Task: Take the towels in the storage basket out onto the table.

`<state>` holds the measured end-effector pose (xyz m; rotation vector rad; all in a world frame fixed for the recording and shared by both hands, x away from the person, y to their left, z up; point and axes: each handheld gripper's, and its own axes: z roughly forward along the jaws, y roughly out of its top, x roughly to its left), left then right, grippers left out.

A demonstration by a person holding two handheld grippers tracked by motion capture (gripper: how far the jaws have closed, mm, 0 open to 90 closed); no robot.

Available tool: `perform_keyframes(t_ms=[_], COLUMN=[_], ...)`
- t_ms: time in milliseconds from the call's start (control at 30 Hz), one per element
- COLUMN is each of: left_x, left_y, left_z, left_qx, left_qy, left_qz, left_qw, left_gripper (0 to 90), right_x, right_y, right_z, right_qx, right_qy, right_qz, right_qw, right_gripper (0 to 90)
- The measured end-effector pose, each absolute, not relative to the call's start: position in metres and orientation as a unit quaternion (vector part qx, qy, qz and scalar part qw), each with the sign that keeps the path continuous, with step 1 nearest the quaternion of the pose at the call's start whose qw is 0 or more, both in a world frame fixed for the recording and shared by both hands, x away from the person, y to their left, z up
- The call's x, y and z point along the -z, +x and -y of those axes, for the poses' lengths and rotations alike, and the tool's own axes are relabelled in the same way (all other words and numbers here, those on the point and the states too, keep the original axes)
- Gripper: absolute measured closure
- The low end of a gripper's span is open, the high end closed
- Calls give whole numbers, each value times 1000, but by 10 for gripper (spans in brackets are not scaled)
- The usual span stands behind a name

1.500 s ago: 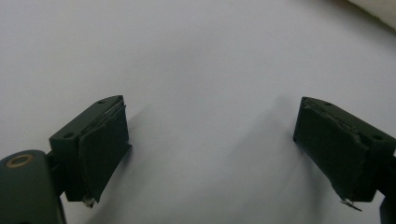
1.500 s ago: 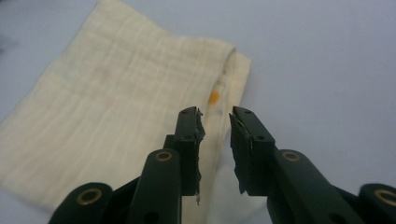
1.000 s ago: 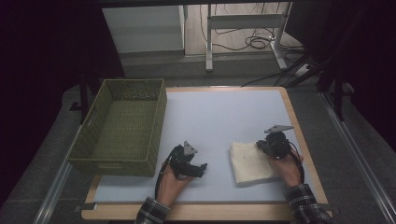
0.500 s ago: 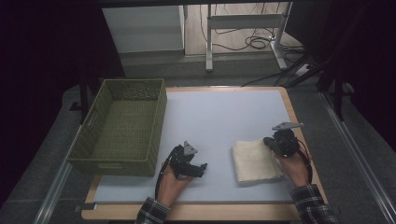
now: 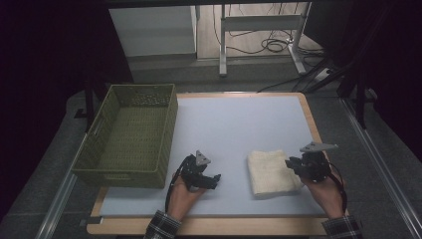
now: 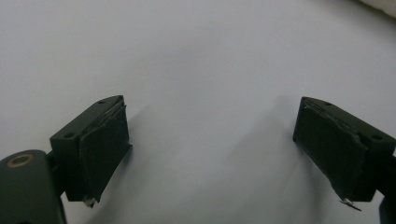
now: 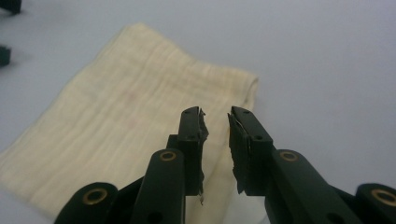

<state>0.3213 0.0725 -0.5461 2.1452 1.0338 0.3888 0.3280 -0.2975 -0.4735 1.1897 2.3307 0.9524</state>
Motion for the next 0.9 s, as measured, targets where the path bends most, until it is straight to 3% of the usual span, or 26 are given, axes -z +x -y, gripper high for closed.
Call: perform_keyframes(t_ms=[167, 467, 567, 667, 900], left_x=[545, 514, 504, 502, 511], left_y=[323, 352, 362, 365, 359], left_z=[-71, -25, 2, 21, 17], left_qx=[-148, -136, -122, -126, -158], left_qy=[830, 847, 848, 851, 852], left_qz=[-402, -346, -327, -315, -329], left_qw=[357, 380, 400, 401, 374], left_gripper=[108, 372, 391, 387, 260], right_x=[483, 489, 488, 486, 496], right_y=[312, 295, 287, 280, 284], right_z=[304, 315, 321, 320, 310], right_qx=[-327, -320, -333, -342, -335], right_qy=[421, 429, 436, 429, 426], right_qz=[-829, -826, -818, -820, -827], right_qw=[169, 176, 175, 164, 148], right_gripper=[714, 630, 630, 689, 673])
